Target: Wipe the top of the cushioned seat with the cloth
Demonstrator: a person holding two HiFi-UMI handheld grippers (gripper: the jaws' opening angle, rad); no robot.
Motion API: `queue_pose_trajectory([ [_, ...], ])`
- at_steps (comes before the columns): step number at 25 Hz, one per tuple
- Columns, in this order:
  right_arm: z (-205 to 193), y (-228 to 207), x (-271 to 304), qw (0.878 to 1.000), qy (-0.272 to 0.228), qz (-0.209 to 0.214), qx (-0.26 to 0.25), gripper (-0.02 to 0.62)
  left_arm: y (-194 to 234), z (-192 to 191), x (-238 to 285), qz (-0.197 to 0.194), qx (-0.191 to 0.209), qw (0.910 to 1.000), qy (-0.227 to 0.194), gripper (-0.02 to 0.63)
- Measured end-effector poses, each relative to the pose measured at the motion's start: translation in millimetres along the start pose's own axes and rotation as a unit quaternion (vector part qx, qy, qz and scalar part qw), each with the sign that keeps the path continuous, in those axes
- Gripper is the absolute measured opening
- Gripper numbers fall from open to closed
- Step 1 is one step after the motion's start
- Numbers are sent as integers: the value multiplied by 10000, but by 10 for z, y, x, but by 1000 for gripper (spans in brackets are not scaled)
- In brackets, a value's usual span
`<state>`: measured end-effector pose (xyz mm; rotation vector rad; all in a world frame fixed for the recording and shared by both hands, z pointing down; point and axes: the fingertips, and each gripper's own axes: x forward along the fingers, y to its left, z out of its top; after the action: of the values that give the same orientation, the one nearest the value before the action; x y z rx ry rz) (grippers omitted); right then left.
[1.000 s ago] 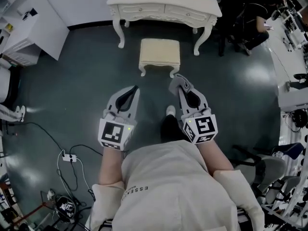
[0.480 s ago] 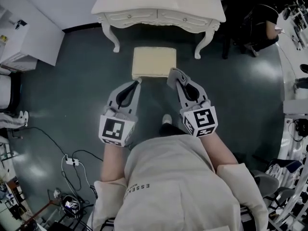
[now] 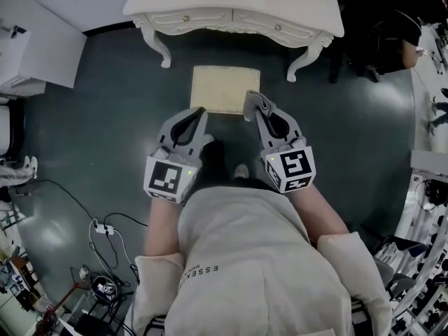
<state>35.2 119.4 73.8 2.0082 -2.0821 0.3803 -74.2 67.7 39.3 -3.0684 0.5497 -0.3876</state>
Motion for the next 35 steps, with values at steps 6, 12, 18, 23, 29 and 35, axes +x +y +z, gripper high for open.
queue_pose_trajectory([
  [6, 66, -82, 823, 9998, 153, -107, 47, 28, 682, -112, 435, -304, -344, 9989, -89, 0],
  [12, -173, -111, 1764, 9973, 704, -119, 182, 28, 1402, -457, 827, -700, -595, 9957, -125, 0],
  [18, -839, -65, 2476, 9920, 1185, -128, 424, 28, 1754, -1195, 1072, -910, -793, 9927, 55, 0],
  [23, -1397, -22, 2964, 9856, 1609, -63, 523, 28, 1970, -1791, 1290, -883, -1101, 9895, 306, 1],
  [29, -1997, 1, 3648, 9807, 1839, 56, 669, 28, 2295, -2357, 1562, -829, -1154, 9891, 394, 0],
  [35, -2753, 24, 4186, 9687, 2364, 259, 713, 28, 2460, -2963, 1752, -696, -1240, 9882, 570, 0],
])
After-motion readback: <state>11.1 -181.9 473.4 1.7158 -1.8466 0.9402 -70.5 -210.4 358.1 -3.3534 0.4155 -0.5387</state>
